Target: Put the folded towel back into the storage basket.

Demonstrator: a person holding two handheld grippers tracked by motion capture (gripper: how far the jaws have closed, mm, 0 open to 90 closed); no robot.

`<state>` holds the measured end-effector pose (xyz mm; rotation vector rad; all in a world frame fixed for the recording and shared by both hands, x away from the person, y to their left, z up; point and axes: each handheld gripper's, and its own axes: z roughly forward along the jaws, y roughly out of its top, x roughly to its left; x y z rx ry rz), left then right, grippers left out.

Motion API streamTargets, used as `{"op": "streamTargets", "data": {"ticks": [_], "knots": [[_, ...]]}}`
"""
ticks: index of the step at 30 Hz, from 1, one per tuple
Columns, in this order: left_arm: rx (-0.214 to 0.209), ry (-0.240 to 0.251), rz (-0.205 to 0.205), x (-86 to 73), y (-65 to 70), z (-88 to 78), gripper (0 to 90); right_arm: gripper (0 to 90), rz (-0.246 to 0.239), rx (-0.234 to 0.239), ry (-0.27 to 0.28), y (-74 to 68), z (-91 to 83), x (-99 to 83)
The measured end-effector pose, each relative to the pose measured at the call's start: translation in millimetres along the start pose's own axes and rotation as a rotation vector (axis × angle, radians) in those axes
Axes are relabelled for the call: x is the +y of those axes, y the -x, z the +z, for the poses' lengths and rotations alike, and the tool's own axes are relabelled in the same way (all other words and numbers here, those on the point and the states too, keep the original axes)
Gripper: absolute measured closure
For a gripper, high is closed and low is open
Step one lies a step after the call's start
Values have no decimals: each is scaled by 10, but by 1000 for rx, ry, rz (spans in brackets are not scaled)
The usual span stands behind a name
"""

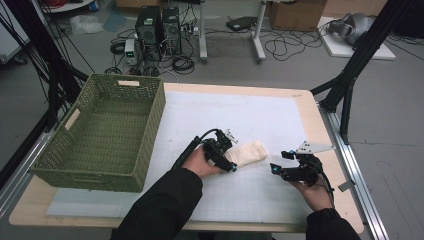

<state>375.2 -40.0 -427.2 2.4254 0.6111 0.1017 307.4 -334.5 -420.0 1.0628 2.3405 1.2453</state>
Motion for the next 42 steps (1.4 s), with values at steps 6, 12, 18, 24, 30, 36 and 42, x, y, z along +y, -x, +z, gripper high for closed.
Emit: {"op": "streamTargets", "data": {"ticks": [6,12,18,24,30,36,42], "knots": [[-5,0,1,-3,-2,-3,285,224,6,2,0,5,1,-3],[-14,-6,11,-13,8,-10,257,215,6,-3,2,7,-11,-8],[-14,-10,12,-10,20,1,228,215,3,-2,7,-3,-17,-4],[-48,-1,-16,-14,-22,-20,235,215,-5,-3,0,-9,-12,-3],[5,-17,16,0,24,1,267,215,-16,-7,1,-10,-1,0],[86,-32,50,15,120,27,321,215,-17,-7,-1,-25,3,9],[104,-29,39,19,103,13,390,216,-22,-6,1,-26,-2,14]]}}
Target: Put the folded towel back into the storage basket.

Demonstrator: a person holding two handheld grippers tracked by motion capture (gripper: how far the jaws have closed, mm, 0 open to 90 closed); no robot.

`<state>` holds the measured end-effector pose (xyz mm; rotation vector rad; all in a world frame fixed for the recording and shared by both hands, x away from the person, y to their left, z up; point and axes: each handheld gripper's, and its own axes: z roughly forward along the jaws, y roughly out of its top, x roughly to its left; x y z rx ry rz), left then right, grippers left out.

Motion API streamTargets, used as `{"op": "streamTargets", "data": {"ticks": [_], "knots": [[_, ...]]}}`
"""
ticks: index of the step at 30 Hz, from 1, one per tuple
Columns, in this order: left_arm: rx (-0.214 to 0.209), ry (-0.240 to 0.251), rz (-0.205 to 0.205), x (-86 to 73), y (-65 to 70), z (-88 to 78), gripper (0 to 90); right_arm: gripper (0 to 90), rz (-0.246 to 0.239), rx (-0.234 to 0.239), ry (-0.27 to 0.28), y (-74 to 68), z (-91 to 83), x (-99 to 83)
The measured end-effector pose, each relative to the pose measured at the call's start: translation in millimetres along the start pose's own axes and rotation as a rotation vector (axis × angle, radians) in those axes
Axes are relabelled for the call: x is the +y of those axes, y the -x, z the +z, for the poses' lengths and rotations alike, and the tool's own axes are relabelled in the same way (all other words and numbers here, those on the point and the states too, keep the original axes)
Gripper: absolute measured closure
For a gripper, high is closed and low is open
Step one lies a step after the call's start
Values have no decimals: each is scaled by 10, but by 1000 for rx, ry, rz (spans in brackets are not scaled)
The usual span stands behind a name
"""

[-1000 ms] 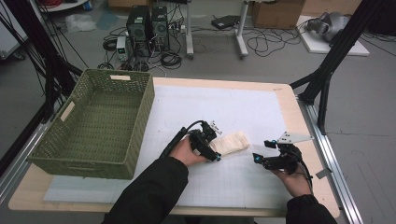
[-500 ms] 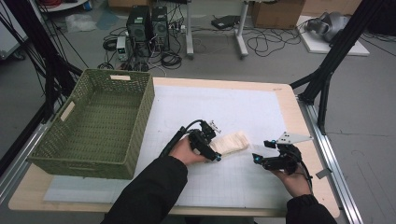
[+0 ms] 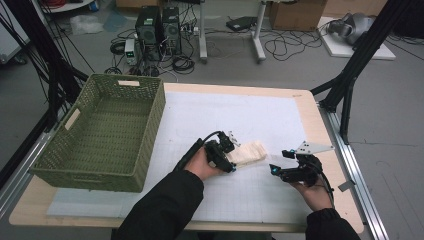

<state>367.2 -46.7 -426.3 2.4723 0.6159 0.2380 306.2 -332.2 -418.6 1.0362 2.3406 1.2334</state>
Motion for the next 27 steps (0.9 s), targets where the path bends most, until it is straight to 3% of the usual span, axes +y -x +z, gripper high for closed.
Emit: {"op": "streamTargets", "data": {"ticks": [1,6,15,18,24,27], "knots": [[2,3,-2,-2,-12,-5,435,216,-1,-1,1,2,0,0],[9,1,-2,1,-14,-7,463,216,2,-2,2,4,-3,-1],[30,3,-1,3,-34,-20,604,216,1,-6,5,9,-2,1],[50,7,22,9,-17,-21,706,217,2,-5,4,6,-1,2],[64,4,31,11,-18,-24,772,217,3,-7,5,17,4,0],[67,6,17,9,-23,-24,786,216,11,-4,7,23,0,-10]]}}
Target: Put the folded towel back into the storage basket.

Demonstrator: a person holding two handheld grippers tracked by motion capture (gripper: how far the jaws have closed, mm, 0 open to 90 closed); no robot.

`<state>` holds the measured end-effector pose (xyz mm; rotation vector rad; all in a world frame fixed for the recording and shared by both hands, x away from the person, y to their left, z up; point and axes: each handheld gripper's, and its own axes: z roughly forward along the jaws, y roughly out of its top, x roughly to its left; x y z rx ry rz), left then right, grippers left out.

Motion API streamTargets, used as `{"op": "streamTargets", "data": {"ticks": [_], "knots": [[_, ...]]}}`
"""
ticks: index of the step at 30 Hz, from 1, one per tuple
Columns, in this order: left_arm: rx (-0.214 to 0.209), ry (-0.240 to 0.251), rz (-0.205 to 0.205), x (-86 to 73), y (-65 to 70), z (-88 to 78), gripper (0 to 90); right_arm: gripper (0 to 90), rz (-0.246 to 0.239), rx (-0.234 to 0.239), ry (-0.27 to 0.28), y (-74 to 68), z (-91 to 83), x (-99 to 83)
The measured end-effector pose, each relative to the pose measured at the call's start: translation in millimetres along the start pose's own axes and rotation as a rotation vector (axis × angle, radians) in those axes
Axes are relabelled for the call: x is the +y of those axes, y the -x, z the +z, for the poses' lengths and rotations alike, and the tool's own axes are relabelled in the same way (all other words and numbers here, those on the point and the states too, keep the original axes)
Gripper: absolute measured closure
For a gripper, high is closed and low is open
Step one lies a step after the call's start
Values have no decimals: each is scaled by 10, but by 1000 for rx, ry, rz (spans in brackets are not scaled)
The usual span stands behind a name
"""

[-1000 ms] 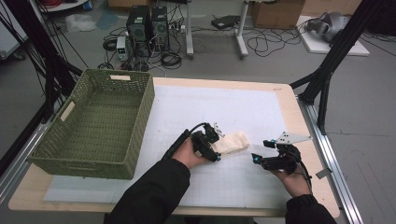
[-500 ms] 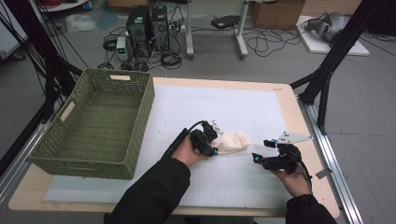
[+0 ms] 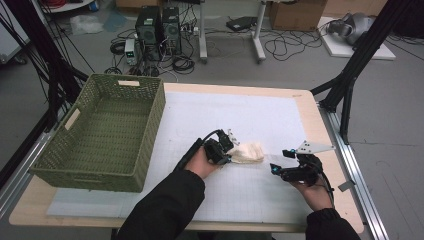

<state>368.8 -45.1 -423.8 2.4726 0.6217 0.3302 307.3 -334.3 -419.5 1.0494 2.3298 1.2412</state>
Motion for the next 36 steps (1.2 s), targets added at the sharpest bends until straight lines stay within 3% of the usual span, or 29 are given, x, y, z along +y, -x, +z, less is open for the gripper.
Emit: {"op": "streamTargets", "data": {"ticks": [4,9,22,24,25,27,28,31,33,36], "knots": [[1,0,-16,0,-7,-12,796,216,2,0,5,4,-4,-2],[-28,4,-70,-12,-49,-46,800,211,-5,-1,7,1,-2,-4],[-26,-10,-30,-14,0,-96,801,211,0,2,16,-3,-18,0],[-60,-7,-25,-19,4,-84,796,210,-2,3,17,2,-20,-1],[-97,-17,-34,-22,-5,-70,774,210,1,5,18,1,-19,-1],[-154,-23,-60,-26,-15,-57,611,211,0,5,18,2,-17,-1],[-171,-28,-55,-26,-15,-57,543,211,0,5,17,1,-18,1],[-147,-35,-16,-27,42,-54,490,210,-1,6,16,0,-15,1],[-103,-35,18,-24,86,-50,529,210,-5,5,18,-3,-16,2],[-77,-11,36,-53,125,-54,551,210,-6,6,20,-5,-17,3]]}}
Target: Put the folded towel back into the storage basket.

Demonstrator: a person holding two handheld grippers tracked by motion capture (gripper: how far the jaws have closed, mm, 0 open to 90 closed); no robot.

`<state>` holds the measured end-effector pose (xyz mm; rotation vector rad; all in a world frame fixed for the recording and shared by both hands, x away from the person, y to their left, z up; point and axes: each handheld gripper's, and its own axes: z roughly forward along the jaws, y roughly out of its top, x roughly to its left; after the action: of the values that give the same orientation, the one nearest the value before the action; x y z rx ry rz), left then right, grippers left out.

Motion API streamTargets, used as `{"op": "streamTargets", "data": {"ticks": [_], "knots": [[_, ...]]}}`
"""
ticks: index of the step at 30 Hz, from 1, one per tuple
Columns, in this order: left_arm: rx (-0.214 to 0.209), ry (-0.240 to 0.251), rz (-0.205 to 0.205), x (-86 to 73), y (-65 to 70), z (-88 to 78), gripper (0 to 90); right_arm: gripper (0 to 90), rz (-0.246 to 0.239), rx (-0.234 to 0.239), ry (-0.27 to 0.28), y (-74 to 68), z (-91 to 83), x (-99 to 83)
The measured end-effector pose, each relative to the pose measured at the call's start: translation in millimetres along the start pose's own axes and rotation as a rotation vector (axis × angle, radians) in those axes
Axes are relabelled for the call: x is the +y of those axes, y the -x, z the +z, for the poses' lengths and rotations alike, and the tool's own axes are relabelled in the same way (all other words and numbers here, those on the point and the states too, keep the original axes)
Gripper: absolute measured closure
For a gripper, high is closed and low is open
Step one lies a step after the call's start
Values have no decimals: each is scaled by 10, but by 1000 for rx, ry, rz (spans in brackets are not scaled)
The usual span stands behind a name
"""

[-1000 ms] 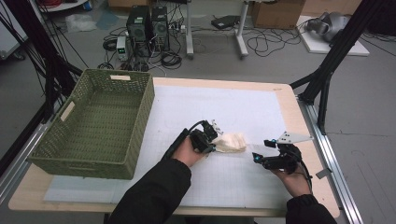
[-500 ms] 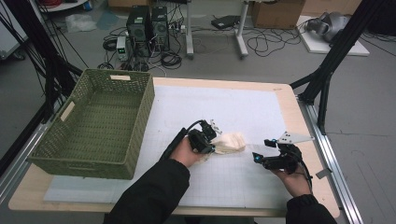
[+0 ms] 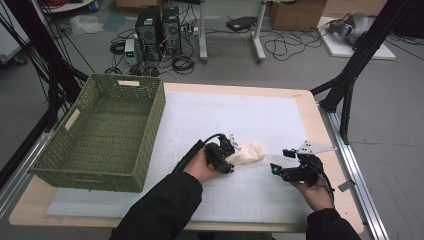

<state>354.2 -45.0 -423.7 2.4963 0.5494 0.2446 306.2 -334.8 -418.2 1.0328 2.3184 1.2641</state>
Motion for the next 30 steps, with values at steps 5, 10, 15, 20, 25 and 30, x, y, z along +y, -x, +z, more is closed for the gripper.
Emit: {"op": "streamTargets", "data": {"ticks": [5,10,15,20,25,30], "knots": [[89,32,44,-52,57,-10,768,211,-1,1,-2,-8,5,1],[100,28,14,-45,40,-21,800,211,5,-1,3,1,-8,1],[100,46,-75,-74,-90,-109,802,208,5,4,8,14,-5,0],[88,106,-159,-106,-206,-239,802,195,15,5,5,5,4,0],[96,145,-207,-124,-259,-337,802,192,7,5,8,-10,4,9],[90,157,-243,-143,-299,-381,801,188,9,9,10,-12,4,10]]}}
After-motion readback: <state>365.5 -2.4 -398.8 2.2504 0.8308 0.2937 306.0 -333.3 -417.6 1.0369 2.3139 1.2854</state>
